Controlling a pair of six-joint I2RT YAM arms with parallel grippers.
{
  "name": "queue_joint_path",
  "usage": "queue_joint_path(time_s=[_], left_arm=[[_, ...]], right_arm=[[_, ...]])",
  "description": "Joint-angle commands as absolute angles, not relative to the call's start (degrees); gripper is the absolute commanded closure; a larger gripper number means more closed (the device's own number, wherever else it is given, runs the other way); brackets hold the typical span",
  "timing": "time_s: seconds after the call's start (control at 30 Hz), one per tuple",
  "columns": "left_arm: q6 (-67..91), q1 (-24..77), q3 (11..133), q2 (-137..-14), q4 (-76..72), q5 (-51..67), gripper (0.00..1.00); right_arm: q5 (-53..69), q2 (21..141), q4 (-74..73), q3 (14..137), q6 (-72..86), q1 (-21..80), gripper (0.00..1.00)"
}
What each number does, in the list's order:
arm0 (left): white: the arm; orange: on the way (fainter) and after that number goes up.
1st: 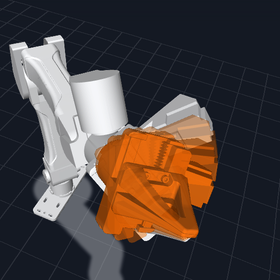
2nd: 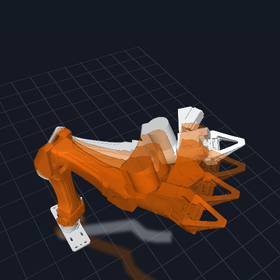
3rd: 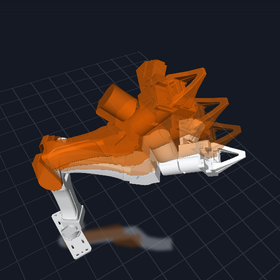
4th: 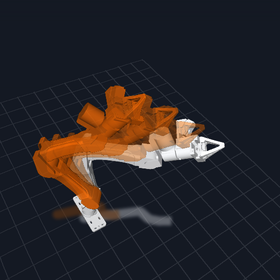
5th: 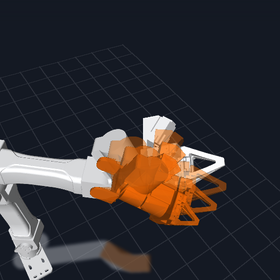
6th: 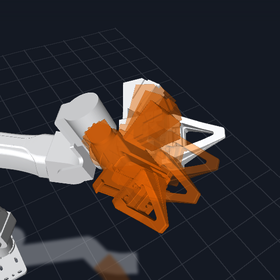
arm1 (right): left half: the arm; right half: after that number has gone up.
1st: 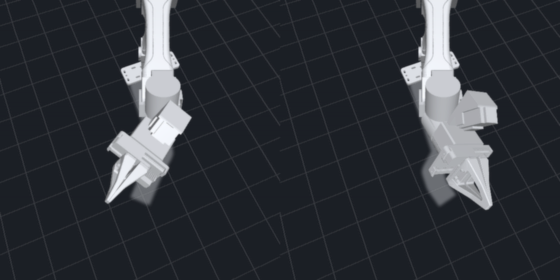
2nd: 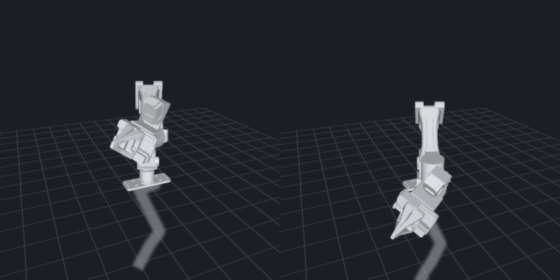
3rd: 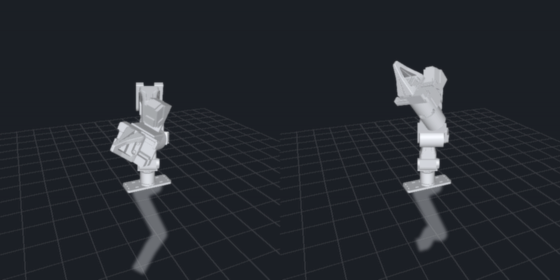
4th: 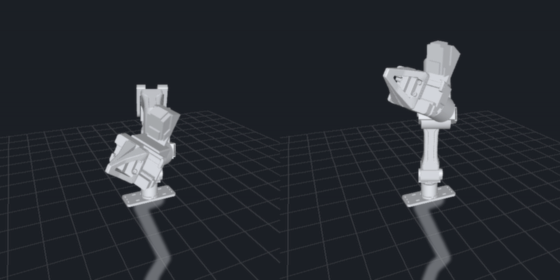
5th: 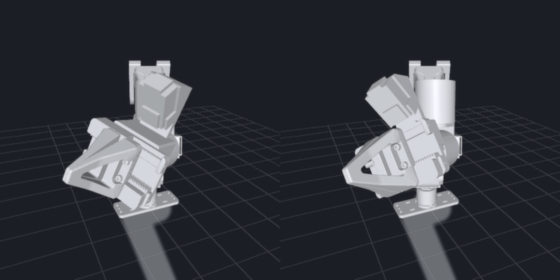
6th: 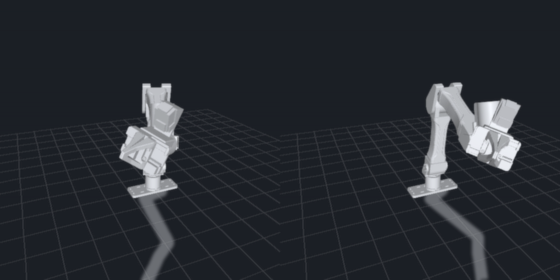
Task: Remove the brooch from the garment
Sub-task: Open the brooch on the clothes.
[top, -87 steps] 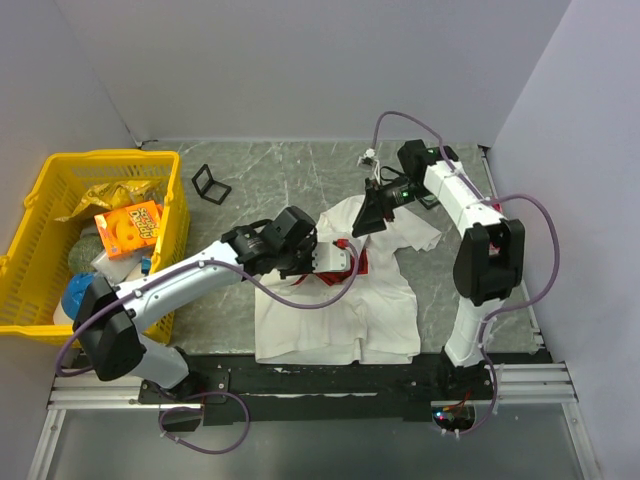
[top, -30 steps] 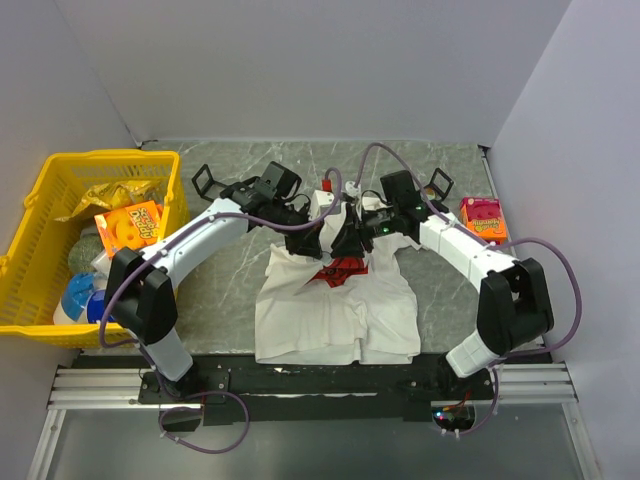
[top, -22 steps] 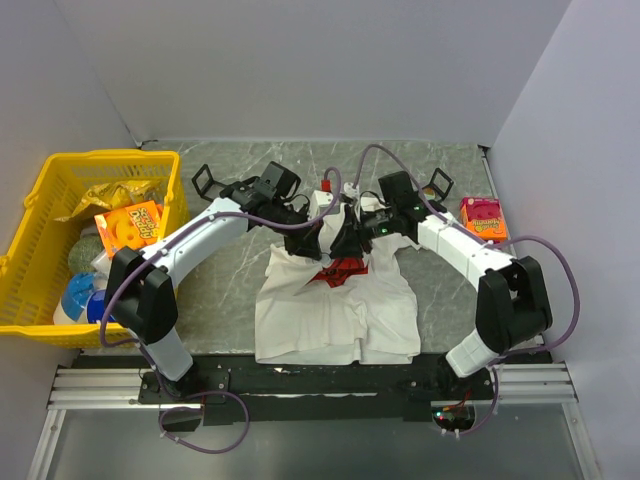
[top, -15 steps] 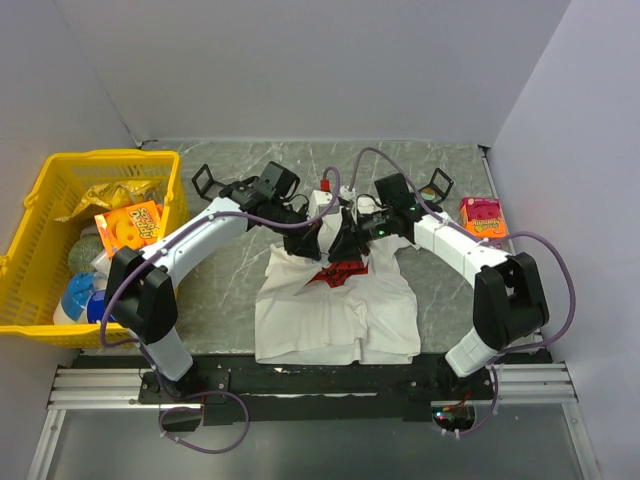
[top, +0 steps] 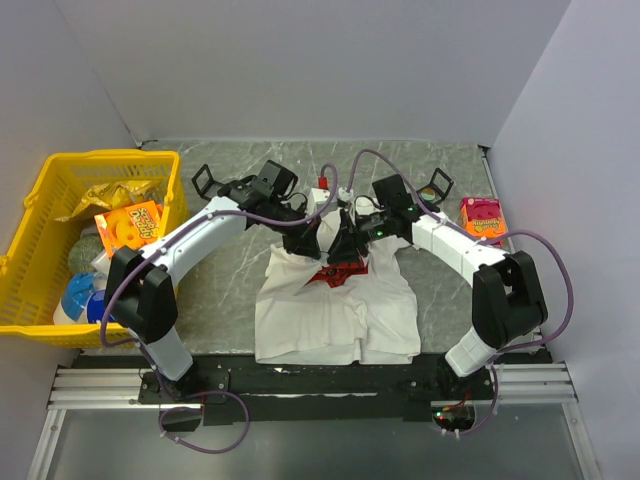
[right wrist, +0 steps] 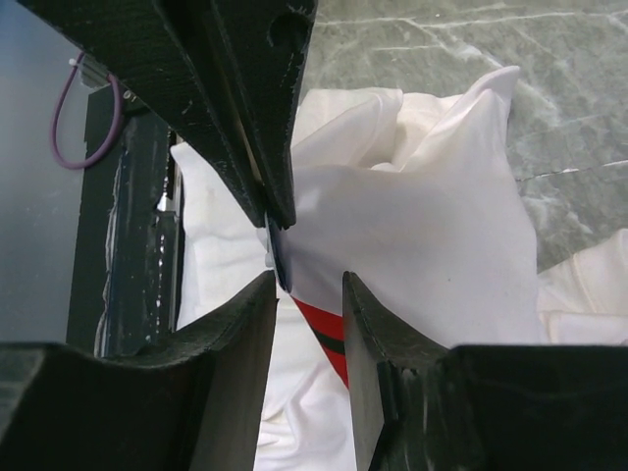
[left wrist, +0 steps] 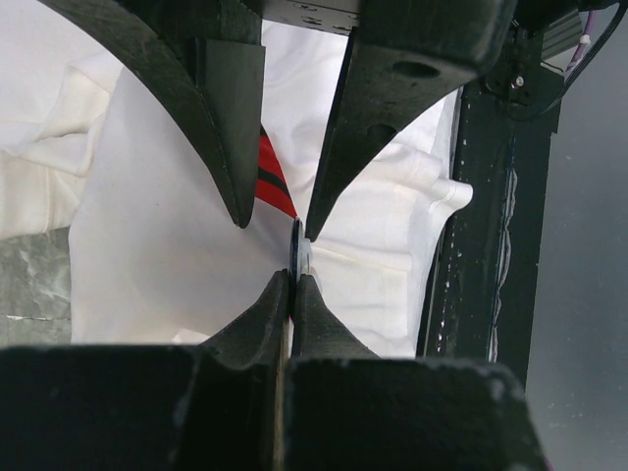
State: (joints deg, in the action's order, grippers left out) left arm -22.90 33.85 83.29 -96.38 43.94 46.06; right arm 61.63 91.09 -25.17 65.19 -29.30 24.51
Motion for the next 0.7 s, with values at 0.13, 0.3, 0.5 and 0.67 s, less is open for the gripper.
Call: queue_joint_path(time_s=[0.13,0.3,0.5,0.67], left_arm=[[-20.83,33.75,84.99,-97.21,42.27,49.39,0.99],[-20.74,33.75,84.82,-97.56,42.27,50.01,0.99],[-21.36,33.75,84.82,-97.91,42.8,50.62,0.99],[-21.53,33.75,84.64,-97.91,42.89,51.33,0.99]], right_arm=[[60.73,91.32,-20.66,65.04,-28.48,26.81,0.61],[61.26,91.93,-20.65,65.04,-28.48,27.42,0.64],[62.23,91.85,-20.92,64.87,-29.44,27.68,0.57],[62.05,92.02,-20.48,64.86,-28.92,27.86,0.54]])
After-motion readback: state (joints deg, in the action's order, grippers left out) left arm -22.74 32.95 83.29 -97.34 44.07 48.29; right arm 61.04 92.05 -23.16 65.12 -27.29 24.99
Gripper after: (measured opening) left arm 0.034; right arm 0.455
